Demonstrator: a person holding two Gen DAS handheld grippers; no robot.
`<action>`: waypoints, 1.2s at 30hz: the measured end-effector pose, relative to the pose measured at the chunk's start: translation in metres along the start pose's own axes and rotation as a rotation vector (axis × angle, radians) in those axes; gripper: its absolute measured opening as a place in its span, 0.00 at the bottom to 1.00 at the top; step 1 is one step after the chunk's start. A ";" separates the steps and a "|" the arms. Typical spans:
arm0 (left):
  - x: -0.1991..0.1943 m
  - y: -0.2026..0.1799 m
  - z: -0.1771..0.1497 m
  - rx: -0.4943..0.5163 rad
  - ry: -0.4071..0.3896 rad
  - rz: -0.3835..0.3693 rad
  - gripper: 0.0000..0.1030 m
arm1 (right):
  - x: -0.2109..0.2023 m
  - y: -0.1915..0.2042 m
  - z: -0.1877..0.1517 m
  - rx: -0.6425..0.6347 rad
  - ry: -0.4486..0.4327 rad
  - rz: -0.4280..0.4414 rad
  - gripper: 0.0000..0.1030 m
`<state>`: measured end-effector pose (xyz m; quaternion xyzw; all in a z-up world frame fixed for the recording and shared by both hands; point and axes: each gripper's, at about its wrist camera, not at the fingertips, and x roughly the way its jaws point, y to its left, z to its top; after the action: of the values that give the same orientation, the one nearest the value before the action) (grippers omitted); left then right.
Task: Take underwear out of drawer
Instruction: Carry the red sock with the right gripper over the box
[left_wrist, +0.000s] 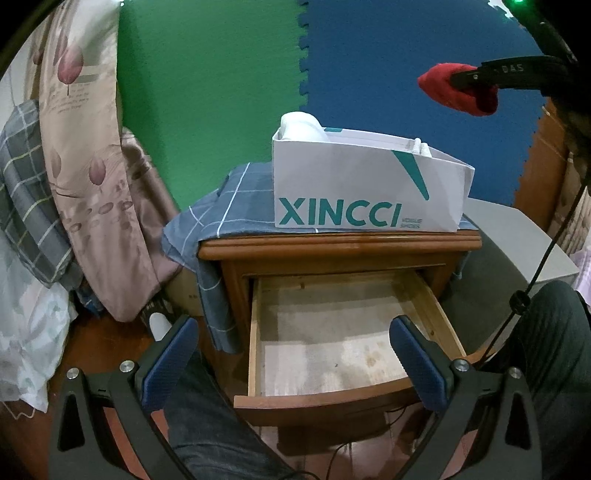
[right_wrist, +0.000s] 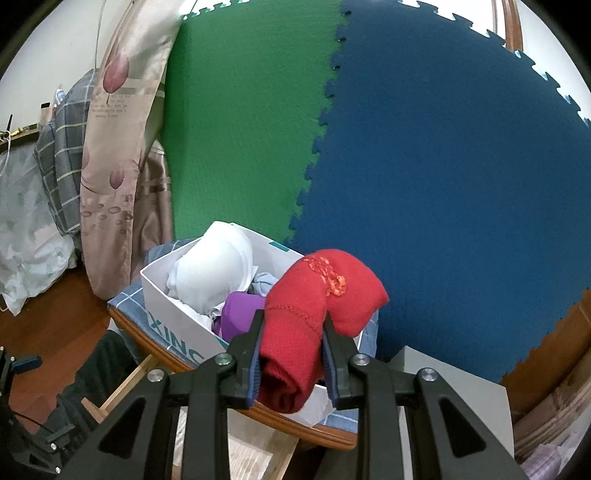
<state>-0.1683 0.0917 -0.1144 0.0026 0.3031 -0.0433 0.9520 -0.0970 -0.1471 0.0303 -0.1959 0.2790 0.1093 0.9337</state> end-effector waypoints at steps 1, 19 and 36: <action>0.000 0.000 0.000 -0.002 0.000 -0.001 1.00 | 0.000 -0.001 0.000 -0.001 0.001 -0.001 0.26; 0.002 0.015 -0.005 -0.057 -0.003 0.002 1.00 | 0.031 -0.026 0.061 0.047 -0.015 -0.020 0.26; 0.001 0.038 -0.015 -0.098 0.034 0.040 1.00 | 0.143 0.000 0.085 0.095 0.095 -0.043 0.26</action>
<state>-0.1726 0.1301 -0.1279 -0.0370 0.3210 -0.0091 0.9463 0.0606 -0.0971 0.0150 -0.1622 0.3236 0.0666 0.9298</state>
